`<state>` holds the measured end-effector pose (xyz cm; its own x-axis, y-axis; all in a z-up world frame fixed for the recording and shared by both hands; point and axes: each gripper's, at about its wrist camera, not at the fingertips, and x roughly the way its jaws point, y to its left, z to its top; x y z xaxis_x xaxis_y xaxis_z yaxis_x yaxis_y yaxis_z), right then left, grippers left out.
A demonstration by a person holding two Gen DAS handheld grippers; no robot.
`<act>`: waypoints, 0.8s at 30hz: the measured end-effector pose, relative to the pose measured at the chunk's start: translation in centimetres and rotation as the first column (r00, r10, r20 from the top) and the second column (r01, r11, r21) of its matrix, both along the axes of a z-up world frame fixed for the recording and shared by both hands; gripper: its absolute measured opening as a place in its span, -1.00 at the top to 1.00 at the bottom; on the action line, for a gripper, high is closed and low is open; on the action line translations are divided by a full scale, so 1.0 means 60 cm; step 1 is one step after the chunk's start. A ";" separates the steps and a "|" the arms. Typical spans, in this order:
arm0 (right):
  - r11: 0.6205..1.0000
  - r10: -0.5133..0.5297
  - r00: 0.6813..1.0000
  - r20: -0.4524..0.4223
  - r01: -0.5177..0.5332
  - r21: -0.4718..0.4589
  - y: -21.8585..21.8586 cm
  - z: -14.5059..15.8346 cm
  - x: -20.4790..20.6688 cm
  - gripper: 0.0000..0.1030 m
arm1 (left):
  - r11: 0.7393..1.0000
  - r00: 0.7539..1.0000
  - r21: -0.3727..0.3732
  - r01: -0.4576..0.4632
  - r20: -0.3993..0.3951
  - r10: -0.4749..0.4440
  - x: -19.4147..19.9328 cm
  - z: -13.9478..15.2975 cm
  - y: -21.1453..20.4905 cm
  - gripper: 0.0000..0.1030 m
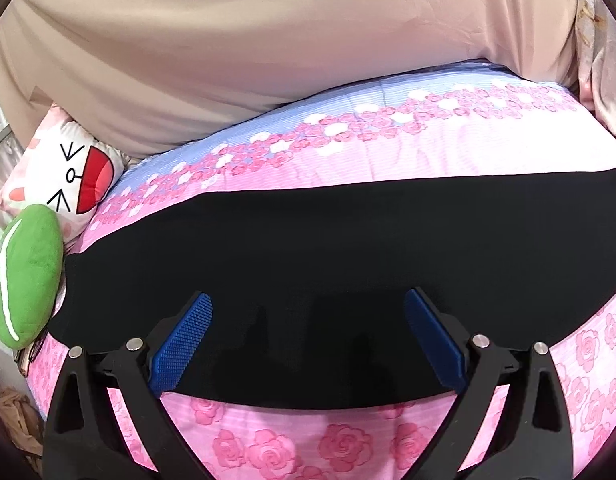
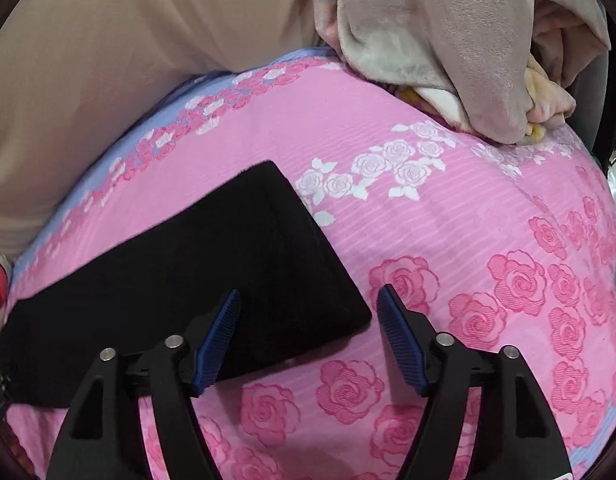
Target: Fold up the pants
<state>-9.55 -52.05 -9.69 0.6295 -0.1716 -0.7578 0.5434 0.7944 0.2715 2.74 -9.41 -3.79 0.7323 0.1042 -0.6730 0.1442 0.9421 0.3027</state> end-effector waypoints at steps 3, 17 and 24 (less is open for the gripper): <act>0.999 -0.007 1.000 -0.022 0.006 -0.032 0.007 0.000 0.012 -0.35 | 1.000 1.000 -0.003 -0.011 -0.006 0.011 0.000 -0.003 0.014 -0.85; 0.960 0.276 0.944 0.181 -0.279 -0.010 0.231 0.147 0.077 0.66 | 0.982 0.990 -0.128 -0.136 -0.049 0.131 0.008 -0.006 0.185 -0.85; 0.780 0.624 0.768 0.142 -0.622 -0.066 0.549 0.161 0.212 0.65 | 0.959 0.974 -0.171 -0.225 -0.053 0.219 -0.008 -0.005 0.297 -0.85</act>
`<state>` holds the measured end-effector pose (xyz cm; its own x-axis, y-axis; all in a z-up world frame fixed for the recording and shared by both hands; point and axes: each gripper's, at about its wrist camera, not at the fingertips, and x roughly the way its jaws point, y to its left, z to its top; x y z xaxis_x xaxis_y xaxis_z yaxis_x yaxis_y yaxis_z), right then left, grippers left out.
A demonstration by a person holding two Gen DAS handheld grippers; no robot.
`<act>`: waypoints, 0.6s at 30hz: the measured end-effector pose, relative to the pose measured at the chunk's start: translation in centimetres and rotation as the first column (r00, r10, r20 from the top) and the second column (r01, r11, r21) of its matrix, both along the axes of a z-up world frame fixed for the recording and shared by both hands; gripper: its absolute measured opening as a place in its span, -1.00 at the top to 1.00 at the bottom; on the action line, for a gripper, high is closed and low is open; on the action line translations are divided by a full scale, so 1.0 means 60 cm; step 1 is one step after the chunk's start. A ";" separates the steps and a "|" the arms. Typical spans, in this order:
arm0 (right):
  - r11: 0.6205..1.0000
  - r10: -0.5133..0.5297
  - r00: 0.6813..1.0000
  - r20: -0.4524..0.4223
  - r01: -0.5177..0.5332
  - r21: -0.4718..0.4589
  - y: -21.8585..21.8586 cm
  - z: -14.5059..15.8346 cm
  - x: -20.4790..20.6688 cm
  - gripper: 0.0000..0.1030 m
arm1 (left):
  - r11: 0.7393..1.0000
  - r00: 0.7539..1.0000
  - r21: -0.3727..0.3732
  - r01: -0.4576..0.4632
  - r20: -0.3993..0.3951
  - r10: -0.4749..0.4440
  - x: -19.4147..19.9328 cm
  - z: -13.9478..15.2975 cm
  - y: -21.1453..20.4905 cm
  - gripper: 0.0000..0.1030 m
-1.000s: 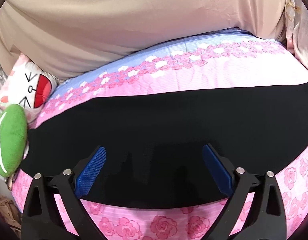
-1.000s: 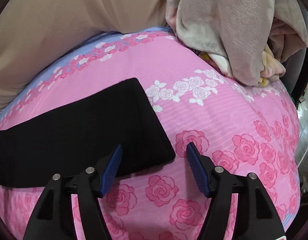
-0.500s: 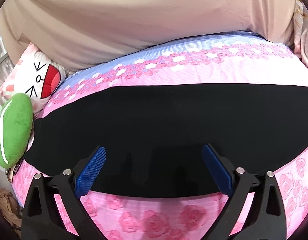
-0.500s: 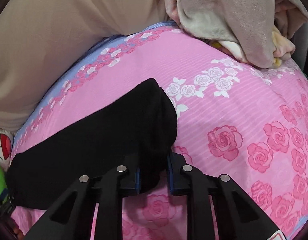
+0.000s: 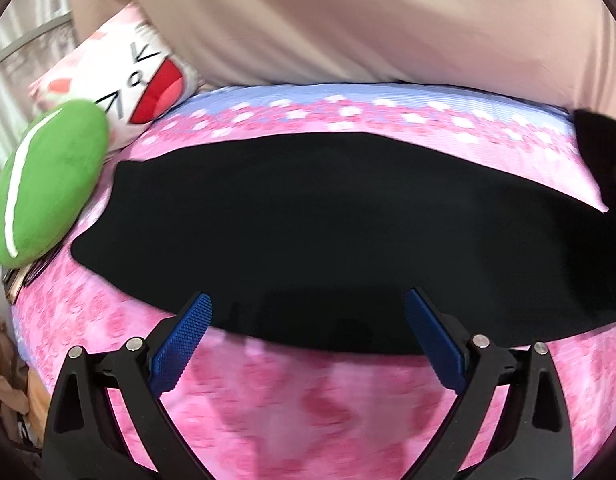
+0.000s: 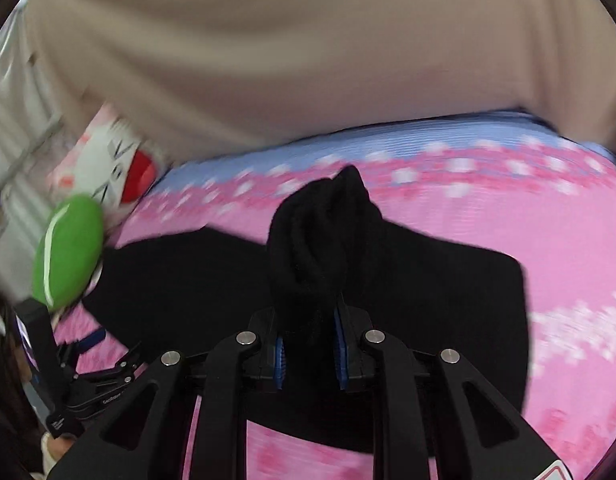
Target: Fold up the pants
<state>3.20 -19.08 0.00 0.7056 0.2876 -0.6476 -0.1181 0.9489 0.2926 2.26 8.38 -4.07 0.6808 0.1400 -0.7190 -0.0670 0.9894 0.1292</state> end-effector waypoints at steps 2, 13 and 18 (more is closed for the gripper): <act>0.996 0.085 0.995 -0.044 -0.085 -0.010 0.082 -0.027 0.034 0.63 | 1.000 1.000 -0.009 -0.028 -0.003 0.028 -0.006 -0.002 0.032 -0.85; 0.993 0.038 0.999 -0.005 -0.038 -0.115 0.088 -0.028 -0.028 -0.43 | 0.992 0.996 -0.090 -0.089 -0.013 0.088 -0.027 -0.009 0.131 -0.85; 0.958 -0.278 0.958 -0.075 0.272 -0.087 -0.111 -0.059 -0.083 -0.50 | 0.990 0.999 -0.130 -0.048 0.012 0.050 -0.021 0.005 0.110 -0.85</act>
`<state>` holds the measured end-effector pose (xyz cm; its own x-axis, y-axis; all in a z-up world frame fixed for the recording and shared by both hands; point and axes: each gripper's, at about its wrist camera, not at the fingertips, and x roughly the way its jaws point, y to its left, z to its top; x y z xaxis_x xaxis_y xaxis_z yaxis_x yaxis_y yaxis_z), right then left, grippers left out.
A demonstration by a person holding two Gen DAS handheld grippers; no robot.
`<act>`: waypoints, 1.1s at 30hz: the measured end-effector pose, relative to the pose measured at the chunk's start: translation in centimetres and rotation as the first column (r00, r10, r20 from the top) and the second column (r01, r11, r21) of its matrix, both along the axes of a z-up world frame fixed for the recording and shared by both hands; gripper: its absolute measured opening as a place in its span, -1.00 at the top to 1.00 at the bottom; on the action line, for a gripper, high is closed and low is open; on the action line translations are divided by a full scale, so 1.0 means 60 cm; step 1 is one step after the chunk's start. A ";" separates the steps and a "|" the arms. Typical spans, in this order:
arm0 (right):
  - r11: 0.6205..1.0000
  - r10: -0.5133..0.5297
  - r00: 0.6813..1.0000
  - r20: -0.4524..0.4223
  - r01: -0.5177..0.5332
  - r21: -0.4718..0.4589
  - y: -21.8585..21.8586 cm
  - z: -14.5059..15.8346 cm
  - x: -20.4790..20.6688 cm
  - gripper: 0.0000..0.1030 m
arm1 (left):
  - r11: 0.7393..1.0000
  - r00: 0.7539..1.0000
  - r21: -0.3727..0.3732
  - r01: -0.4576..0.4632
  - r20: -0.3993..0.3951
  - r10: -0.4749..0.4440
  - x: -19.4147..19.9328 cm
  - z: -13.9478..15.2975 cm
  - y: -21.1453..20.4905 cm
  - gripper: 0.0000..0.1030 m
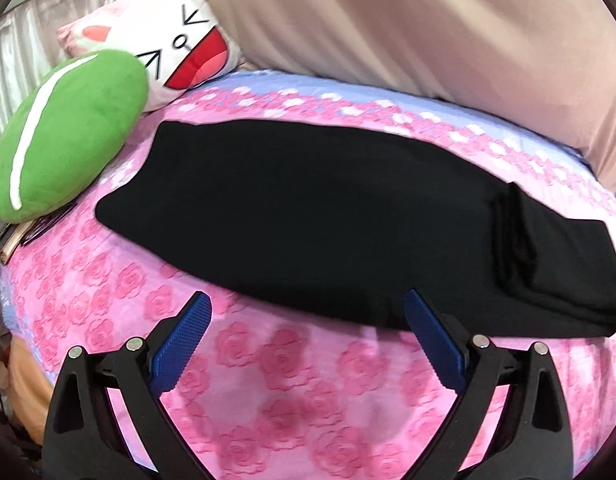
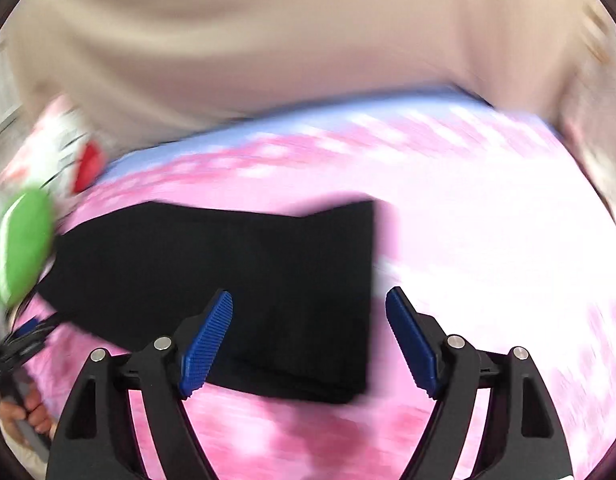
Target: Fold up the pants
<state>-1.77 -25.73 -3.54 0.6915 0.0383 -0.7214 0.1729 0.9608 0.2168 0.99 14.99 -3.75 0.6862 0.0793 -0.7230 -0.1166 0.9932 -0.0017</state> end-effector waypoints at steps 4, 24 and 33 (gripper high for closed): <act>0.974 -0.026 0.998 -0.062 0.039 0.222 -0.060 -0.066 -0.004 -0.51 | 0.999 0.999 -0.009 0.054 -0.004 -0.054 0.012 0.009 -0.051 -0.85; 0.999 0.012 1.000 -0.020 -0.011 0.053 -0.125 -0.046 -0.063 0.71 | 0.996 0.996 0.051 0.073 -0.063 -0.070 0.015 0.016 -0.119 -0.85; 0.962 -0.168 0.985 0.032 0.171 -0.215 -0.146 -0.022 -0.142 0.27 | 0.993 0.988 0.055 0.104 -0.120 -0.097 0.039 -0.023 -0.153 -0.87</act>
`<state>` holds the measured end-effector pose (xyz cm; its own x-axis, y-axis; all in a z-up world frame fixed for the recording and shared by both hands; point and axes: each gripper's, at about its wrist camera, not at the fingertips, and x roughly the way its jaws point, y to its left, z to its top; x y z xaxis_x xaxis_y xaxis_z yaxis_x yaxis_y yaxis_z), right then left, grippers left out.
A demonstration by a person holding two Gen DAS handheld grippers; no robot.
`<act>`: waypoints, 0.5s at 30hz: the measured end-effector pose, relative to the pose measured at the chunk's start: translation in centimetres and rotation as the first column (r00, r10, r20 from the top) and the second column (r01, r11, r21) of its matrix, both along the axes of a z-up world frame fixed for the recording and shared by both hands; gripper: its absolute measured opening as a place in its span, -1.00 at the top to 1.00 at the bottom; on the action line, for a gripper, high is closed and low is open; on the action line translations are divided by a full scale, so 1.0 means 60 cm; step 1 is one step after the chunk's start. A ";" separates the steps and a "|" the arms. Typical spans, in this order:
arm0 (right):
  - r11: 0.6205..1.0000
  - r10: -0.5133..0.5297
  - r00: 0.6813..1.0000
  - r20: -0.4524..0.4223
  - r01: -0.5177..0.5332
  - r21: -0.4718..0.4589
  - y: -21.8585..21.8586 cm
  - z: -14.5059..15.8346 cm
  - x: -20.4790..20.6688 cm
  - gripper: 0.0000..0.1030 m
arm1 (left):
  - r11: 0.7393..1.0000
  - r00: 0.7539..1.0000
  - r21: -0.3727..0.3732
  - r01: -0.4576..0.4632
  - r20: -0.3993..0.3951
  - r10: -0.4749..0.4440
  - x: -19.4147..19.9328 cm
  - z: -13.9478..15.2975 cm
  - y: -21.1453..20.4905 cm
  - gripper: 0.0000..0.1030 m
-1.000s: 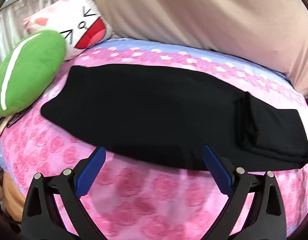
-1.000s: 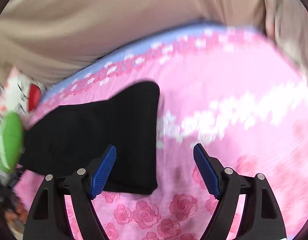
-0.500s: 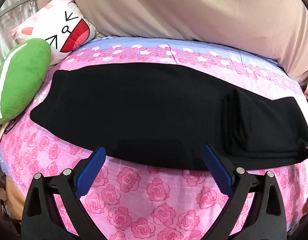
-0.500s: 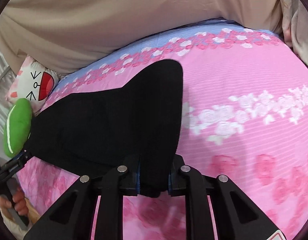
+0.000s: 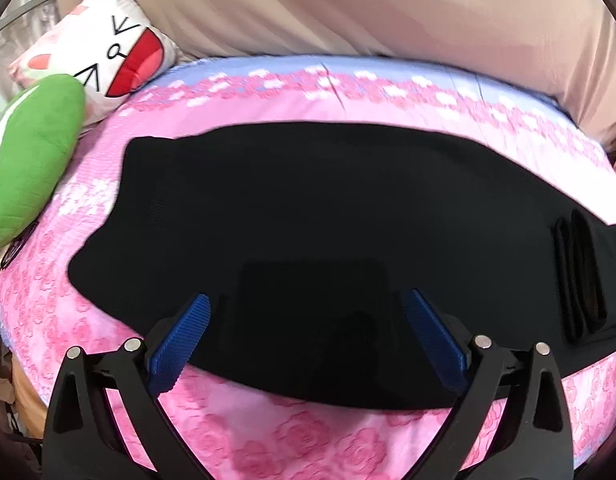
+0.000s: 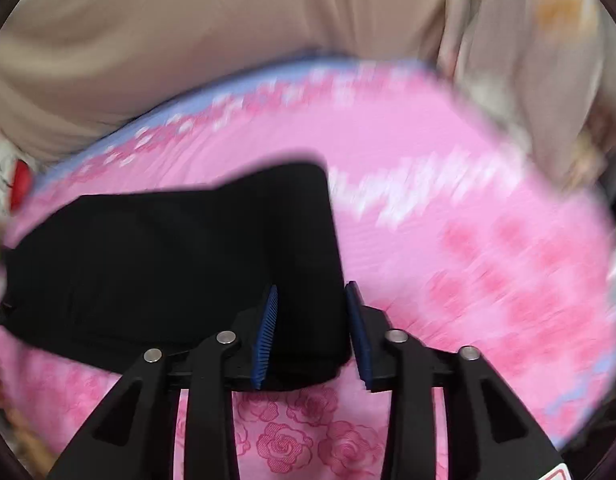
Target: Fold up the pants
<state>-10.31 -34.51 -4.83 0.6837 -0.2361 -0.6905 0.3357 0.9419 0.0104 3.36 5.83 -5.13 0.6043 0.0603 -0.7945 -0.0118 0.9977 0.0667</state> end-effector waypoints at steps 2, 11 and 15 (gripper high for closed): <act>0.990 0.129 0.987 0.092 -0.123 -0.066 0.070 0.036 -0.008 -0.45 | 1.000 1.000 0.000 0.014 -0.002 -0.014 0.002 -0.004 -0.012 -0.87; 0.882 0.467 0.878 -0.103 -0.470 -0.013 0.267 -0.065 0.106 0.35 | 1.000 1.000 -0.008 0.007 0.009 -0.007 -0.013 0.004 0.007 -0.88; 0.892 0.448 0.893 -0.023 -0.446 0.067 0.273 -0.020 0.128 0.81 | 0.998 0.998 -0.027 -0.052 0.021 0.053 -0.012 0.008 0.058 -0.88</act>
<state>-2.61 -18.12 -6.04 0.6810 0.1302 -0.7206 -0.1197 0.9906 0.0658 2.64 9.30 -4.66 0.6182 0.0718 -0.7828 -0.0652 0.9971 0.0399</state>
